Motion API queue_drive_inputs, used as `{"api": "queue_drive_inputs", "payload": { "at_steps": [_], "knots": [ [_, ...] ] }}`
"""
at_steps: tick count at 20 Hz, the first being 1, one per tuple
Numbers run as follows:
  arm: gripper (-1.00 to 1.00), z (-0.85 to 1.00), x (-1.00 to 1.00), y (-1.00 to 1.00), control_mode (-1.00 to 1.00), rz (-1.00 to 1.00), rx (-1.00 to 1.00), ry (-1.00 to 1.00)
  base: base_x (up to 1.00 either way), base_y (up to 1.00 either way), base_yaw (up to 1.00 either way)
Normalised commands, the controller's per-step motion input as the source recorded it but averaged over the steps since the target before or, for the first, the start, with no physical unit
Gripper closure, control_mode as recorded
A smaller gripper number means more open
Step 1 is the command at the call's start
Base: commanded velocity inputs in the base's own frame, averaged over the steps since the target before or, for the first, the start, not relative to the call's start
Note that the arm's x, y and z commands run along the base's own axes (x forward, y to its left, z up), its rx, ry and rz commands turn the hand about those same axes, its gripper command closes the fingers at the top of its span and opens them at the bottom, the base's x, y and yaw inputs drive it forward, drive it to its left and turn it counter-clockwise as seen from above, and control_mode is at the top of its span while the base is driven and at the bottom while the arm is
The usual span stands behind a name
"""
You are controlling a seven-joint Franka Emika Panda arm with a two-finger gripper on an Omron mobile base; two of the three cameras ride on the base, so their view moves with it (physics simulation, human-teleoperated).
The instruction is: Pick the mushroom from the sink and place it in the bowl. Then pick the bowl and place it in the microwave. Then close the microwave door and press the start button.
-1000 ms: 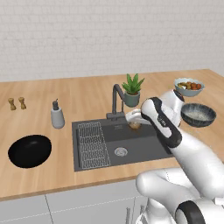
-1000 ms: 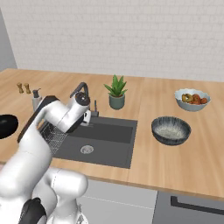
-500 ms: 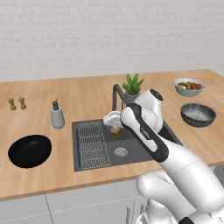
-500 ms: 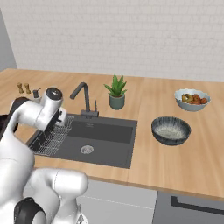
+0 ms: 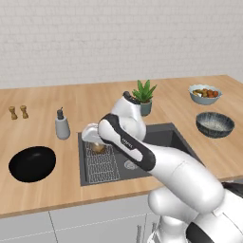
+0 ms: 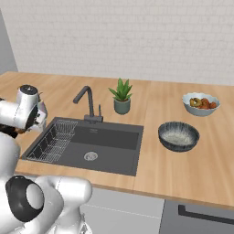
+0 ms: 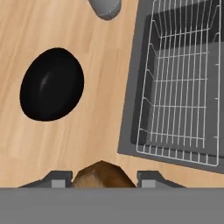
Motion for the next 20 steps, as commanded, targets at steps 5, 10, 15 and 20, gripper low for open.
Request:
{"api": "queue_drive_inputs", "payload": {
  "at_steps": [5,10,15,20],
  "knots": [
    [1.00,0.00,0.11,0.69,-1.00,0.00,-0.05,0.20,0.00,0.00,0.00],
    [1.00,-0.09,0.22,0.78,-1.00,0.00,-0.09,0.15,0.00,0.00,0.00],
    [1.00,-0.14,0.32,0.64,-1.00,0.00,-0.02,0.00,0.00,0.00,0.00],
    [1.00,-0.24,0.41,0.60,-1.00,-0.02,-0.05,0.03,0.00,0.00,0.00]
  ]
}}
